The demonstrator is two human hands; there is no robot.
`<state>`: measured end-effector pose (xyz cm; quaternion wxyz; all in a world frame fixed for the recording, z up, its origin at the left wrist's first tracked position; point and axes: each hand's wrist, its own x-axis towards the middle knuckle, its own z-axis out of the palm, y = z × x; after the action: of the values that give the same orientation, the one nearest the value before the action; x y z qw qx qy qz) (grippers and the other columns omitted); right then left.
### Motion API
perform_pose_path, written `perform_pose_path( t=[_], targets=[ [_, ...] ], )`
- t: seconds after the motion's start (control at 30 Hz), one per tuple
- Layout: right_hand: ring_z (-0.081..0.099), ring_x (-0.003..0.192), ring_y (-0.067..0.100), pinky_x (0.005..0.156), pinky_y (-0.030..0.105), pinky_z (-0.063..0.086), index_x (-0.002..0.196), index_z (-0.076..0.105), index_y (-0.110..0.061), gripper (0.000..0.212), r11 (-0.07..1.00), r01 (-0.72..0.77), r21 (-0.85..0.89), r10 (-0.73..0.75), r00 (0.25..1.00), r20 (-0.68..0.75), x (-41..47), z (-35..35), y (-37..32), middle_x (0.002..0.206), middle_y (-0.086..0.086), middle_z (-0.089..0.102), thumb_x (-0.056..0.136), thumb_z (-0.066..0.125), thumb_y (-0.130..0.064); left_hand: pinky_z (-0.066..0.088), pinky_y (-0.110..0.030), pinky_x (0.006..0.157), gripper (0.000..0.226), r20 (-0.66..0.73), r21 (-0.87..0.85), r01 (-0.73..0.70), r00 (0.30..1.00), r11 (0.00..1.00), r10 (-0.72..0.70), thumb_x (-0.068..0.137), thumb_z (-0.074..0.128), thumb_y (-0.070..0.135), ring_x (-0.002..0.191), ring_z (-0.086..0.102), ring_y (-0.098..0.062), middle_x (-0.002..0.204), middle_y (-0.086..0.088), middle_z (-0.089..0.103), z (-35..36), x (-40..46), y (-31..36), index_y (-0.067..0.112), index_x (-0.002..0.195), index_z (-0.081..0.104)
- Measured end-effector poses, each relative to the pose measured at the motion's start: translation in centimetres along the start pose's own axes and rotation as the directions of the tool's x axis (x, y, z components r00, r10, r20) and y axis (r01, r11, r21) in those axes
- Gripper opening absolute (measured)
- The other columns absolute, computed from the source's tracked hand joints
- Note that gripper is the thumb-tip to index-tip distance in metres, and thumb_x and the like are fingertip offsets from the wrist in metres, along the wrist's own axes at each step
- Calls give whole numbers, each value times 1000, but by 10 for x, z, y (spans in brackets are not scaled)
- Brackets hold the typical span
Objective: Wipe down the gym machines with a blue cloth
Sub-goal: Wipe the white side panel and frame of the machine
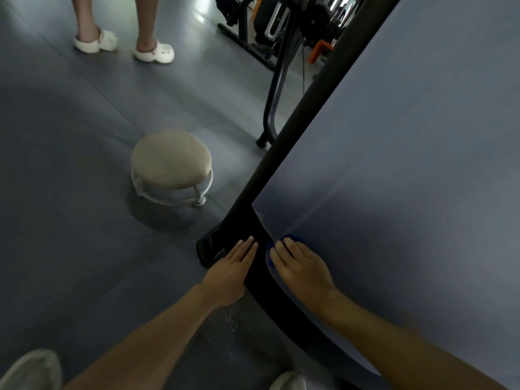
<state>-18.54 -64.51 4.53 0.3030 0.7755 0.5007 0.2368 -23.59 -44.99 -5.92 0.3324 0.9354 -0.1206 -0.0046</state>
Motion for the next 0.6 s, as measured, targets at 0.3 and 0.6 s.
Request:
perform_pose_path(
  t=[0.3, 0.6],
  targets=[
    [57, 117, 35, 98, 43, 45, 123, 72, -6, 35, 977, -211, 24, 211, 960, -182, -15, -61, 55, 127, 16, 66, 90, 59, -7, 31, -31, 121, 93, -127, -47, -66, 990, 997, 59, 92, 50, 4, 160, -9, -17, 172, 2, -13, -9, 2, 26, 14, 165, -6],
    [48, 113, 35, 87, 46, 50, 133, 60, -5, 48, 841, -536, 72, 534, 803, -266, -48, -172, 142, 125, 17, 60, 88, 77, -9, 43, -28, 108, 103, -336, -41, -262, 913, 964, 233, 87, 58, -1, 160, 11, -20, 174, 3, -12, -27, 9, 87, 19, 167, -2]
  ],
)
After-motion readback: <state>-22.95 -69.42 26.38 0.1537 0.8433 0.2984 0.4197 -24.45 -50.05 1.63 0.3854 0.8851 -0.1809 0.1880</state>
